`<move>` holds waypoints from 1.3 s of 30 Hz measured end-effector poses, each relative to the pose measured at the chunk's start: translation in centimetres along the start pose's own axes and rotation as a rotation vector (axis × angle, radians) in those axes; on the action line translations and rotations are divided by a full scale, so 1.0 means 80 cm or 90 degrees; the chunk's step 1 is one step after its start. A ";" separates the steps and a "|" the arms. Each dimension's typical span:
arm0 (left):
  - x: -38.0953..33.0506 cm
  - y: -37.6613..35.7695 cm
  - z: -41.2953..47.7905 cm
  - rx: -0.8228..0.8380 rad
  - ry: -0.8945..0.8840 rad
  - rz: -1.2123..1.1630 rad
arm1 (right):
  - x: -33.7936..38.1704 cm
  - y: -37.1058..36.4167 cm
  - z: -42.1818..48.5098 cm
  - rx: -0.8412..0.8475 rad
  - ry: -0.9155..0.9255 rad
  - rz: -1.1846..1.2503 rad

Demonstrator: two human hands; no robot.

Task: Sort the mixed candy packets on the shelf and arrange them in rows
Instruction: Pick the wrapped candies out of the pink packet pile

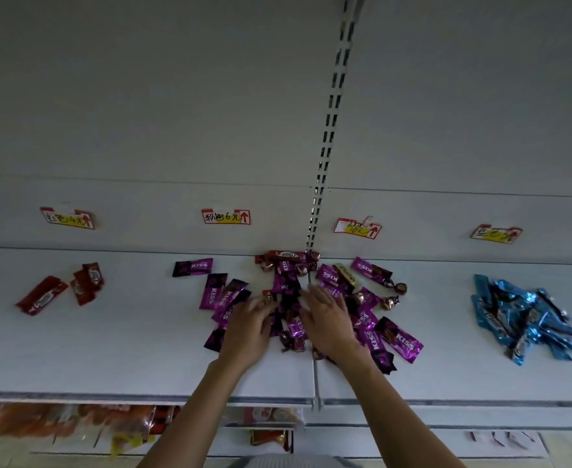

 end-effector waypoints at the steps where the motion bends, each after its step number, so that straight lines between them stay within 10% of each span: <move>1: 0.000 -0.003 0.005 -0.002 -0.005 0.010 | 0.007 -0.001 0.000 -0.008 0.043 0.019; 15: -0.009 -0.019 0.043 0.039 0.209 0.004 | 0.041 -0.008 0.085 -0.045 0.037 0.146; 29: 0.019 0.037 0.088 -0.025 0.205 -0.091 | 0.037 -0.038 0.116 0.036 0.010 -0.139; 39: 0.006 0.041 0.090 -0.056 0.286 -0.199 | 0.043 -0.025 0.098 -0.254 0.083 0.119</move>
Point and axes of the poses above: each hand's wrist, its own z-axis towards the middle knuckle, its own y-axis out of the back of the hand, x = y × z, the point moved 1 cm from there along z, towards the middle knuckle, and after that the axes turned 15 degrees about -x, right-handed, at the moved point
